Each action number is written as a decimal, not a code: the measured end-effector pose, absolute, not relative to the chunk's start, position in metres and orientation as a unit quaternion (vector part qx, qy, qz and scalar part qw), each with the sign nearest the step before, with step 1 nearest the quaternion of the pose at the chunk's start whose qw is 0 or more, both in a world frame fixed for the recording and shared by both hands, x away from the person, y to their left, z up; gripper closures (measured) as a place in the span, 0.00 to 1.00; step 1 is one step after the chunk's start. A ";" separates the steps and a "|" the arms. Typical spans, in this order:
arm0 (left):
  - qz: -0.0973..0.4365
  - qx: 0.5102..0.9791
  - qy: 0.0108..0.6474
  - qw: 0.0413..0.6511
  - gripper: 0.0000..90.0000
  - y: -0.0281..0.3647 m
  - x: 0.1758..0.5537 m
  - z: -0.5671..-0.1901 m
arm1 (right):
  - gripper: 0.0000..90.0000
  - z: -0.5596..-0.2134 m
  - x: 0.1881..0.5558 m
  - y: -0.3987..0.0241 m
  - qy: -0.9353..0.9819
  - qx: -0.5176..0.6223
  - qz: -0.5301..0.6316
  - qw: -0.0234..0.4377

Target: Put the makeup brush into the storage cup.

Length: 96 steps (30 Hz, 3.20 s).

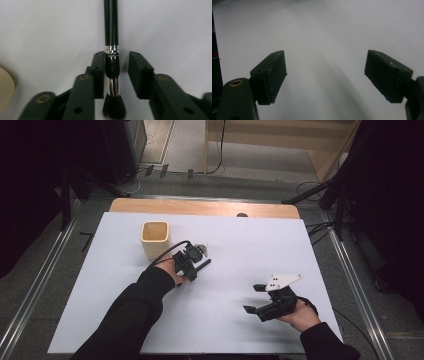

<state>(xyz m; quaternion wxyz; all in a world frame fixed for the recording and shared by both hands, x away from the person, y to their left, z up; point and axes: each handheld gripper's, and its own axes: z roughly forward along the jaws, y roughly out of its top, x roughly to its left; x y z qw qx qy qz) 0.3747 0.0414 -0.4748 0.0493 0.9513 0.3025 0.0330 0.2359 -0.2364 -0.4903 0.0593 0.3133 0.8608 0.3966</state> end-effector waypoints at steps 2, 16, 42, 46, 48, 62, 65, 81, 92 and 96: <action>0.028 0.949 0.309 0.050 0.85 0.043 0.377 -0.475 | 0.21 -0.490 0.236 -0.236 0.861 0.314 0.396 0.059; 0.003 0.943 0.327 0.060 0.88 0.047 0.383 -0.474 | 0.21 -0.491 0.236 -0.236 0.862 0.311 0.395 0.059; -0.050 0.934 0.315 0.164 0.88 0.072 0.371 -0.430 | 0.24 -0.486 0.233 -0.233 0.849 0.300 0.430 0.059; -0.049 0.933 0.310 0.175 0.88 0.077 0.366 -0.424 | 0.24 -0.485 0.232 -0.232 0.849 0.300 0.432 0.058; -0.047 0.931 0.311 0.185 0.88 0.081 0.363 -0.422 | 0.24 -0.485 0.232 -0.231 0.846 0.300 0.437 0.055; -0.070 0.917 0.318 0.232 0.88 0.106 0.347 -0.418 | 0.24 -0.481 0.232 -0.219 0.850 0.296 0.435 0.037; -0.074 0.914 0.320 0.240 0.88 0.111 0.344 -0.418 | 0.23 -0.480 0.231 -0.215 0.852 0.283 0.439 0.030; -0.087 0.891 0.340 0.287 0.88 0.143 0.323 -0.427 | 0.21 -0.470 0.239 -0.201 0.827 0.326 0.457 0.027; -0.090 0.877 0.349 0.317 0.88 0.153 0.307 -0.433 | 0.21 -0.466 0.240 -0.194 0.810 0.347 0.473 0.025; -0.101 0.868 0.353 0.334 0.88 0.156 0.302 -0.436 | 0.21 -0.465 0.240 -0.190 0.811 0.343 0.472 0.024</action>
